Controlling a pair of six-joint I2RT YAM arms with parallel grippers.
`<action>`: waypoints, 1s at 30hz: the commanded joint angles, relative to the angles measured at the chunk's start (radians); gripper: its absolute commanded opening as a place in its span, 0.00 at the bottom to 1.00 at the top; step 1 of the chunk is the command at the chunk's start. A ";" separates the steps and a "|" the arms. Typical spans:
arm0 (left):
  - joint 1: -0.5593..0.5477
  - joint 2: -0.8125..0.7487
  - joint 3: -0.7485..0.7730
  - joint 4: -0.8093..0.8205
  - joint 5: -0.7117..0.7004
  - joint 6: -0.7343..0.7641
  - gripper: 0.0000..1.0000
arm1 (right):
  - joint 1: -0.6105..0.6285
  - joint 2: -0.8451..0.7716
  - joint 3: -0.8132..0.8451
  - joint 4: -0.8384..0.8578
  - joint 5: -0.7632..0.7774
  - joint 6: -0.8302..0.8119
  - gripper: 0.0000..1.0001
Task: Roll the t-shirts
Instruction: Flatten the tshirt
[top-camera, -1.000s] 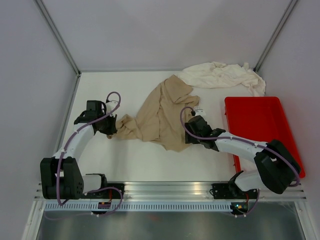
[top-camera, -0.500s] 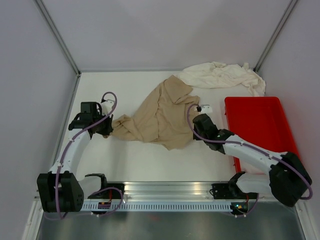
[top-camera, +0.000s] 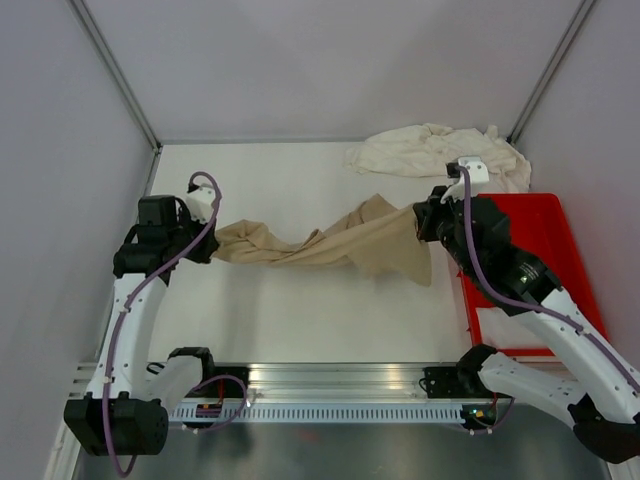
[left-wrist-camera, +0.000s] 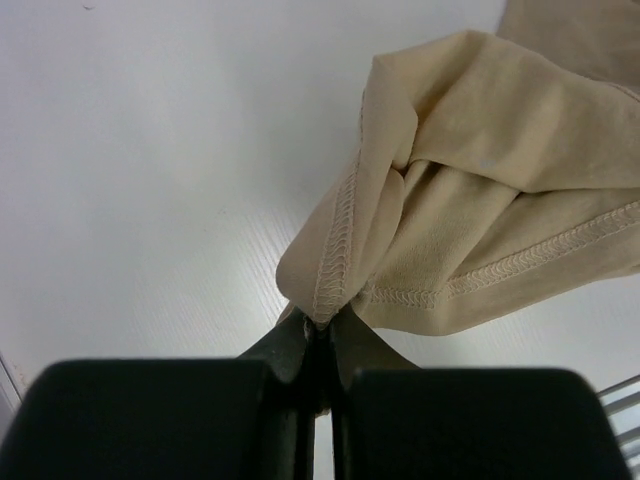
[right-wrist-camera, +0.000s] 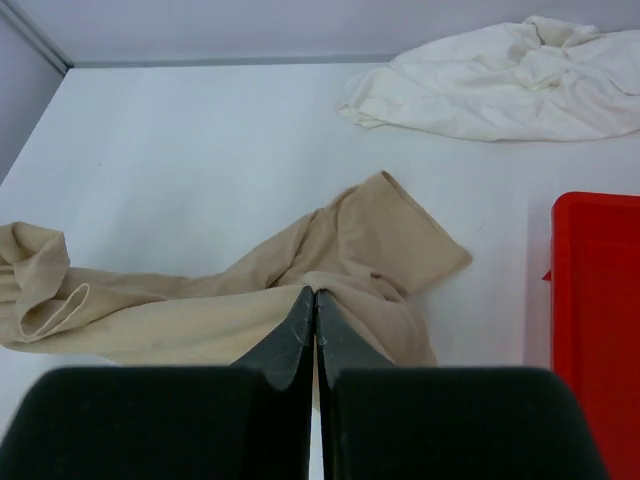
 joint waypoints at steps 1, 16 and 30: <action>0.004 -0.010 0.040 -0.063 0.039 0.030 0.02 | 0.004 0.048 0.056 -0.083 -0.073 -0.038 0.00; 0.167 0.508 0.072 0.014 0.063 0.039 0.55 | -0.088 0.605 0.024 0.110 -0.282 -0.070 0.00; 0.197 0.214 -0.110 -0.018 -0.056 0.321 0.63 | -0.156 0.631 -0.032 0.165 -0.313 -0.082 0.00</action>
